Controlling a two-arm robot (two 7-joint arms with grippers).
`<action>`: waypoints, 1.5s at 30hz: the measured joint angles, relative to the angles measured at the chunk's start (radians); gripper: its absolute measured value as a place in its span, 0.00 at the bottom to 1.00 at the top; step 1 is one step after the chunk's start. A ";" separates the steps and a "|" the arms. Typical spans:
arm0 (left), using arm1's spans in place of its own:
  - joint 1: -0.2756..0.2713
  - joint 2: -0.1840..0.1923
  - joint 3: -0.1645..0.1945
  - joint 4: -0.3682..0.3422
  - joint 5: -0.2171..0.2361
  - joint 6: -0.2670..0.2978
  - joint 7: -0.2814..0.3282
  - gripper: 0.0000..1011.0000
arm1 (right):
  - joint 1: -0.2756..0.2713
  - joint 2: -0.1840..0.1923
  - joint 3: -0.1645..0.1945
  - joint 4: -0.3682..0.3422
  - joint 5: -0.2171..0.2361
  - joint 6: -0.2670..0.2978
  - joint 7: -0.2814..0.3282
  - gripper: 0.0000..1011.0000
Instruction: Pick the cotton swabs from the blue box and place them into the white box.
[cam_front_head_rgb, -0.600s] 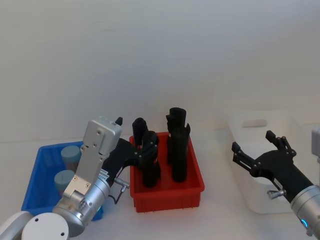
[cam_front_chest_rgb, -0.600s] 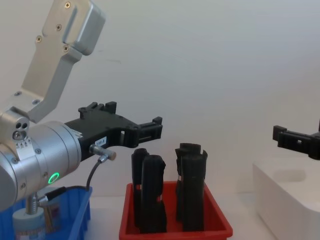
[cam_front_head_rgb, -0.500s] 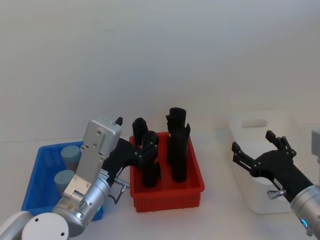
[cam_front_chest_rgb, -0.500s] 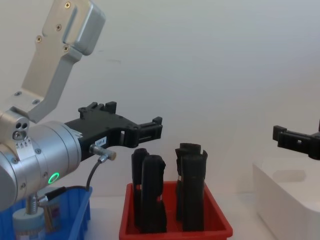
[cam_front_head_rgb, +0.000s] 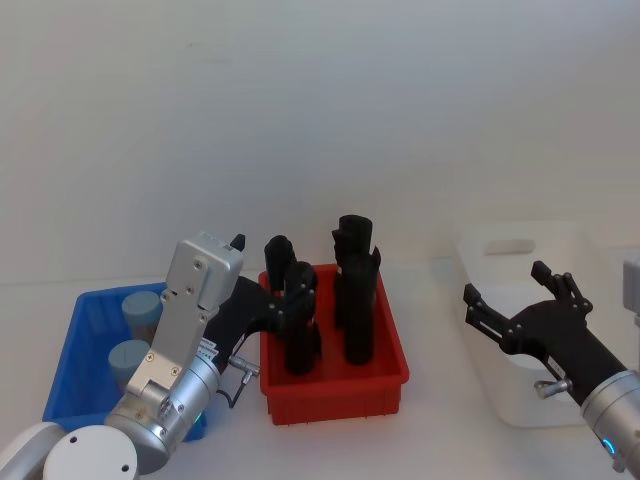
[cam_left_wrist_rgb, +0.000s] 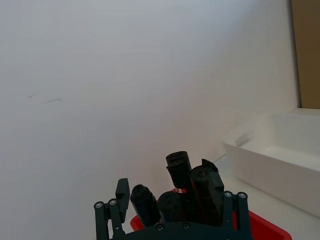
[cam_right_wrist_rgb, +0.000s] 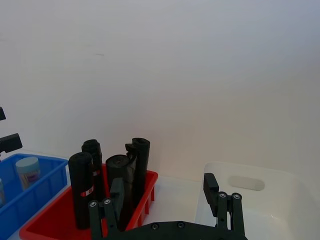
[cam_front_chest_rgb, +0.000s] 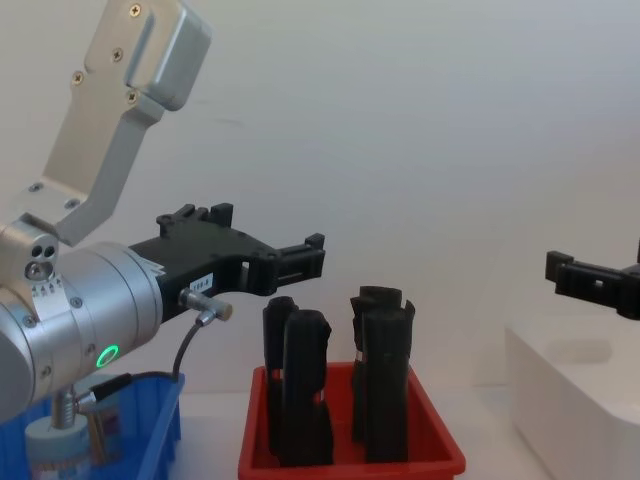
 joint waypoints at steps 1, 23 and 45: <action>0.000 0.000 0.000 0.000 0.000 0.000 0.000 0.99 | 0.000 0.000 0.000 0.000 0.000 0.000 0.000 0.99; 0.000 0.000 0.000 0.000 0.000 0.000 0.000 0.99 | 0.000 0.000 0.000 0.000 0.000 0.000 0.000 0.99; 0.000 0.000 0.000 0.000 0.000 0.000 0.000 0.99 | 0.000 0.000 0.000 0.000 0.000 0.000 0.000 0.99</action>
